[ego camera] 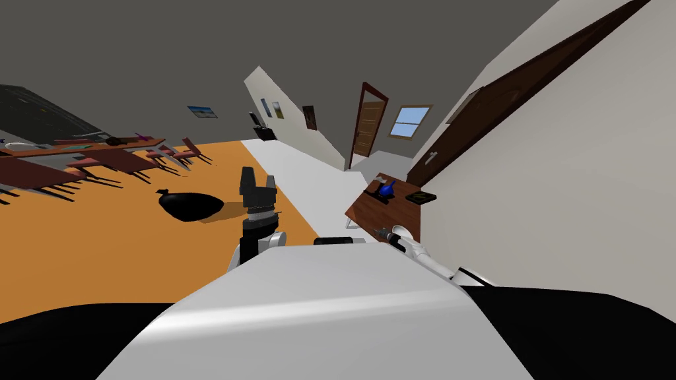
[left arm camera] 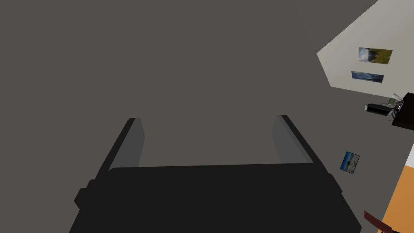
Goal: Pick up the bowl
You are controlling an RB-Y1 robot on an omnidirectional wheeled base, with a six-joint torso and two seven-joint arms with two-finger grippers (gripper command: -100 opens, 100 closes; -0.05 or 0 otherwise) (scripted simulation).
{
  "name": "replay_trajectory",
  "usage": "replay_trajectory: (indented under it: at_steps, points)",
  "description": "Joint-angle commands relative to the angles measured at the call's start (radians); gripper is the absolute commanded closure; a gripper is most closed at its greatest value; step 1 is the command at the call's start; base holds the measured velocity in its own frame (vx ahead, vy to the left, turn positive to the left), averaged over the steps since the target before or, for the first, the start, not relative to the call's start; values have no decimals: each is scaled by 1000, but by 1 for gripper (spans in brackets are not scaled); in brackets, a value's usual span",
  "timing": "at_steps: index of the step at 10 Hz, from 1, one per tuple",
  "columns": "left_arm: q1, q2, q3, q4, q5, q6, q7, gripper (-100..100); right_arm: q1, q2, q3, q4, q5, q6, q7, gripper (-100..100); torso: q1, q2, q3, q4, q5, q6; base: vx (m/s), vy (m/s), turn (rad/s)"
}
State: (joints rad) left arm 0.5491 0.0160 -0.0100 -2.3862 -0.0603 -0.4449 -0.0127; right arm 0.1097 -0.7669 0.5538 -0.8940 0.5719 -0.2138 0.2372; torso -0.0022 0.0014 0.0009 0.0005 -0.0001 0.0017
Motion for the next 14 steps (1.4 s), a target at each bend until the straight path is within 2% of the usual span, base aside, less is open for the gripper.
replay_trajectory:
  at_steps: [1, 3, 4, 5, 6, 7, 9, 10, 13, 14]
  points:
    - [0, 0, 0, 0, 0, 0, 0, 0, -12, -7, 14, 50, 13, 13, 16, -100, 0, 0, 0, 0, 0, 0, 2, -27, 107]
    - [0, 0, 0, 0, 0, 0, 0, 0, -12, -7, 14, 65, 13, 13, 16, -100, 0, 0, 0, 0, 0, 0, -1, -18, 24]
    - [0, 0, 0, 0, 0, 0, 0, 0, -17, -18, 26, 101, 21, 22, 28, -100, 1, 0, 0, 0, 0, 0, -5, -20, 95]
    - [0, 0, 0, 0, 0, 0, 0, 0, -17, -18, 26, 105, 21, 22, 28, -100, 0, 0, 0, 0, 0, 0, -6, -28, 56]
    - [0, 0, 0, 0, 0, 0, 0, 0, -24, -32, 47, 168, 35, 36, 50, -100, 0, 0, 0, 0, 0, 0, -7, -62, 180]
    - [0, 0, 0, 0, 0, 0, 0, 0, -24, -32, 47, 174, 35, 36, 50, -100, -2, 1, 0, 0, 0, 0, -11, -65, 78]
    - [0, 0, 0, 0, 0, 0, 0, 0, -24, -36, 65, 230, 44, 47, 67, -100, -2, 1, 0, 0, -1, 0, -15, -64, 61]
    - [0, 0, 0, 0, 0, 0, 0, 0, -24, -36, 65, 230, 44, 47, 67, -100, -3, 1, 1, 0, -1, 0, -7, -55, 27]
    - [0, 0, 0, 0, 0, 0, 0, 0, -13, -15, 91, 284, 51, 53, 82, -100, -2, -1, 0, 0, -1, 0, 14, -57, 44]
    - [0, 0, 0, 0, 0, 0, 0, 0, -13, -15, 91, 284, 51, 53, 82, -100, -3, -2, -1, 0, -1, 0, 22, -71, 24]
